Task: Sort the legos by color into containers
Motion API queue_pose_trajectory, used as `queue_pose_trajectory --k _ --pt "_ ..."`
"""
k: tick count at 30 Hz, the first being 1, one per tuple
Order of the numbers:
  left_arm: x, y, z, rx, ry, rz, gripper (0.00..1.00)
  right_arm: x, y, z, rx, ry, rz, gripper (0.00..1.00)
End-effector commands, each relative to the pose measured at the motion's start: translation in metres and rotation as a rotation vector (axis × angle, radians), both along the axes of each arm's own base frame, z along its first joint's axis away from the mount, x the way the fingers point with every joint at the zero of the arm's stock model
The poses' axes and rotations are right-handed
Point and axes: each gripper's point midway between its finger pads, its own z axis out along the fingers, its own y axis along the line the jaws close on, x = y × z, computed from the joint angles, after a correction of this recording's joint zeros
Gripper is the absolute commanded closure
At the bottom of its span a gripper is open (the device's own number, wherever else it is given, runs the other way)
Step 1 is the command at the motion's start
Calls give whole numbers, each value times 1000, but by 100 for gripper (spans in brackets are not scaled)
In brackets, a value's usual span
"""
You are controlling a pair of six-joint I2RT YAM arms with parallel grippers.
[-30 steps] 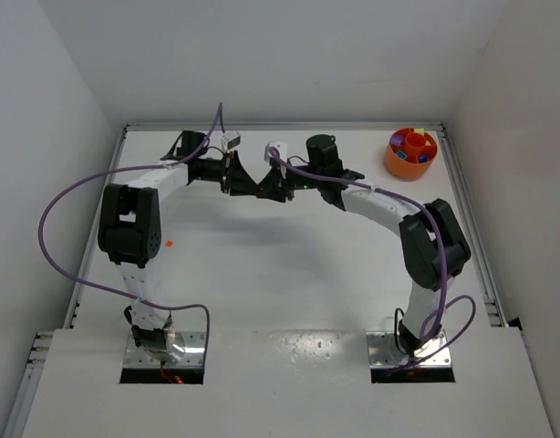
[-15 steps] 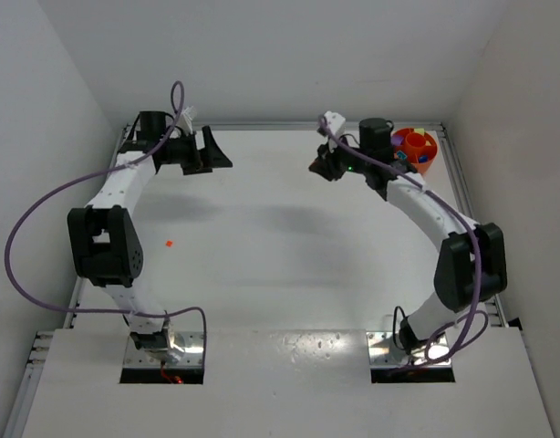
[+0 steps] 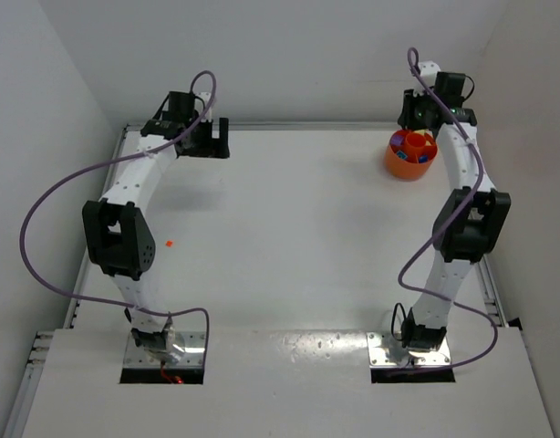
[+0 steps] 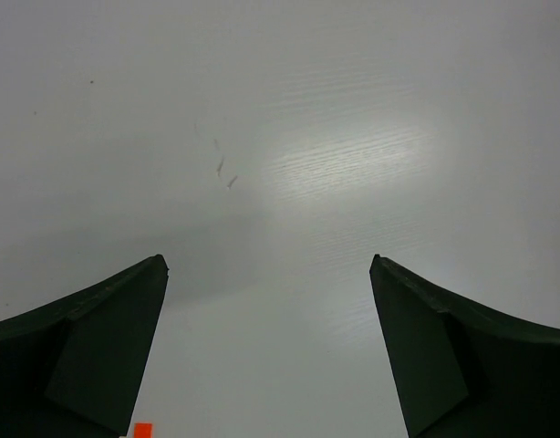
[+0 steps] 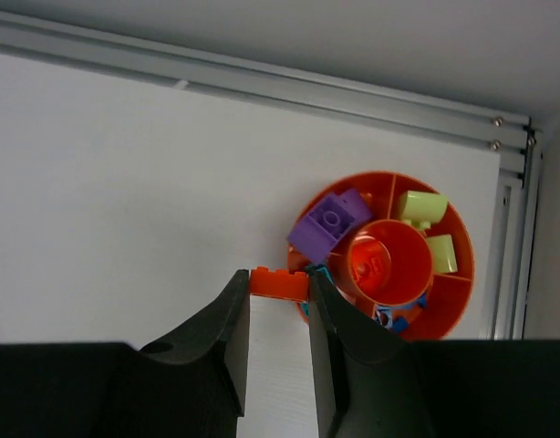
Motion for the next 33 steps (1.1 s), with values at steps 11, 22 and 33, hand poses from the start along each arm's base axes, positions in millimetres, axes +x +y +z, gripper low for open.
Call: queue_pose_trajectory --k 11,22,33 --pt "-6 11 -17 17 75 -1 0 2 -52 -36 57 144 -199 100" --pt "-5 9 -25 13 94 -7 0 16 -75 -45 36 154 -266 97" --pt "-1 17 -28 -32 111 84 0 21 -79 -69 49 188 -303 91"
